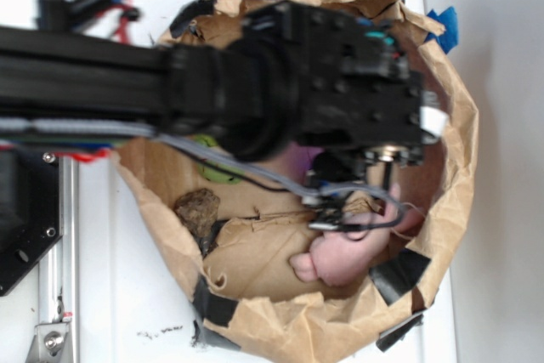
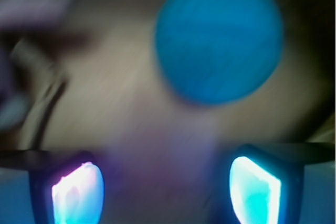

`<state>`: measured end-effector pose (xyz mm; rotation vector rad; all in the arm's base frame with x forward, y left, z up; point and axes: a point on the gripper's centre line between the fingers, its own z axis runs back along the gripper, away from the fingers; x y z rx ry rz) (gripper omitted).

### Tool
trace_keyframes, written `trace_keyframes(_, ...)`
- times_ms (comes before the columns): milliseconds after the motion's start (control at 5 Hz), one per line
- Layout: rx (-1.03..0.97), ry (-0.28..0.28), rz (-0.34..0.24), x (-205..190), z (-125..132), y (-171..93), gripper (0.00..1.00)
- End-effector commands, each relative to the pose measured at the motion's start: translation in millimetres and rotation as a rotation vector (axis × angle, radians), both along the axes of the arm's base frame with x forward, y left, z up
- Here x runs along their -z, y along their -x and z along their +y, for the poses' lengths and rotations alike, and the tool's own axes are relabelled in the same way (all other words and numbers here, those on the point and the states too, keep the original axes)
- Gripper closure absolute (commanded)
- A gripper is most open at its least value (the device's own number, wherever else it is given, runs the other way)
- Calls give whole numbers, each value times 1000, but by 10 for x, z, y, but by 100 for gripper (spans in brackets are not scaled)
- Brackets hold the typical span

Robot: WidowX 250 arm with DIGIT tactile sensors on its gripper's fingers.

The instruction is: Grab the plastic pickle.

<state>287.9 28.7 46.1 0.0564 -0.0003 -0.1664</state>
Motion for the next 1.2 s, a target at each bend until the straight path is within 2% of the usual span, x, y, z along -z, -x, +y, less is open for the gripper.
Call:
trace_keyframes(0,-90,49,-52,-368,260,192,0)
trace_keyframes(200,-232,82,-31,-283,324,175,0)
trace_keyframes(400,-259,94,-65,-229,314,162,0)
trace_keyframes(800,-215,53,-68,-48,177,119,0)
trace_keyframes(1000,-95,51,-127,4,92,244,0)
